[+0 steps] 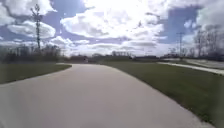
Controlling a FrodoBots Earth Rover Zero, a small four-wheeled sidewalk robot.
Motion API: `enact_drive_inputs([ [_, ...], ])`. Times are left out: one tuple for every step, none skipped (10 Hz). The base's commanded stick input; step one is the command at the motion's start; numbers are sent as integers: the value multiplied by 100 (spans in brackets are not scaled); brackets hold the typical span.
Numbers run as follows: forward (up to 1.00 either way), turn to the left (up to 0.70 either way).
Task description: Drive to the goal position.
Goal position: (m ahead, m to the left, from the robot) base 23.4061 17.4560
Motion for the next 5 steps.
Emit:
enact_drive_inputs([
  [100, 0],
  [100, 0],
  [100, 0],
  [100, 0],
  [100, 0],
])
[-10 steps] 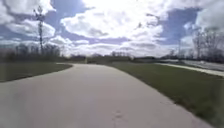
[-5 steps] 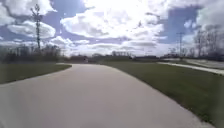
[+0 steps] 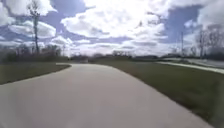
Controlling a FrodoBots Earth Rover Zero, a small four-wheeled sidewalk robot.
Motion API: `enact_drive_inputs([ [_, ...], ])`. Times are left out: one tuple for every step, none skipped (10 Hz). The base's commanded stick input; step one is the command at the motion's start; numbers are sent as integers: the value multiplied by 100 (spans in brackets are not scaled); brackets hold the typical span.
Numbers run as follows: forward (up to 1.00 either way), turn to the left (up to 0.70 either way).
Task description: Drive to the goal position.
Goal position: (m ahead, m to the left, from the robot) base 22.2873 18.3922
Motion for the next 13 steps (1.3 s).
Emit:
enact_drive_inputs([
  [100, 0],
  [100, 0],
  [100, 0],
  [100, 0],
  [100, 0],
  [100, 0],
  [100, 0],
  [100, 19],
  [100, 19],
  [100, 0],
  [100, 0],
  [100, 0],
  [100, 0],
])
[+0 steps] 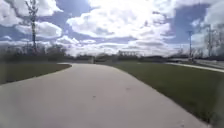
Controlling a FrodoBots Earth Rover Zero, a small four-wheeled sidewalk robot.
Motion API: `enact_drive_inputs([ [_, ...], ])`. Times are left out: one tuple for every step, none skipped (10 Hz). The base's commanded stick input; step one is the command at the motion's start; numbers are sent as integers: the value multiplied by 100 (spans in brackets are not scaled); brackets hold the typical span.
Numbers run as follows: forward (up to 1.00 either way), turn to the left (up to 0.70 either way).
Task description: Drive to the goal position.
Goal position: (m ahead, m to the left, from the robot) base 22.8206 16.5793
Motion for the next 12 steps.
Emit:
enact_drive_inputs([
  [100, 0],
  [100, 0],
  [100, 0],
  [100, 0],
  [100, 0],
  [100, 0],
  [100, 0],
  [100, 0],
  [100, 0],
  [100, 0],
  [100, 0],
  [100, 0],
])
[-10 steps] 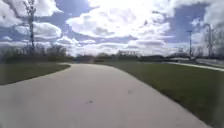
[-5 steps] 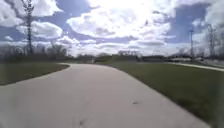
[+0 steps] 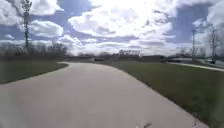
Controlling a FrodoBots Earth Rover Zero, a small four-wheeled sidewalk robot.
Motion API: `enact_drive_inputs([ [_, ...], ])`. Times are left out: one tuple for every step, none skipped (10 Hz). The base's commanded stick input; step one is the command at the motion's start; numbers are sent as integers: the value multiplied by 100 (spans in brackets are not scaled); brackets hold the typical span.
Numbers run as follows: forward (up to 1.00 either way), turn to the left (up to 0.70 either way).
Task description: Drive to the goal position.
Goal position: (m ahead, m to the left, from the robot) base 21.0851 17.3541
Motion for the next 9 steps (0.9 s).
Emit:
enact_drive_inputs([
  [100, 0],
  [100, 0],
  [100, 16],
  [100, 27],
  [100, 17],
  [100, 0],
  [100, 0],
  [100, 0],
  [100, 0],
])
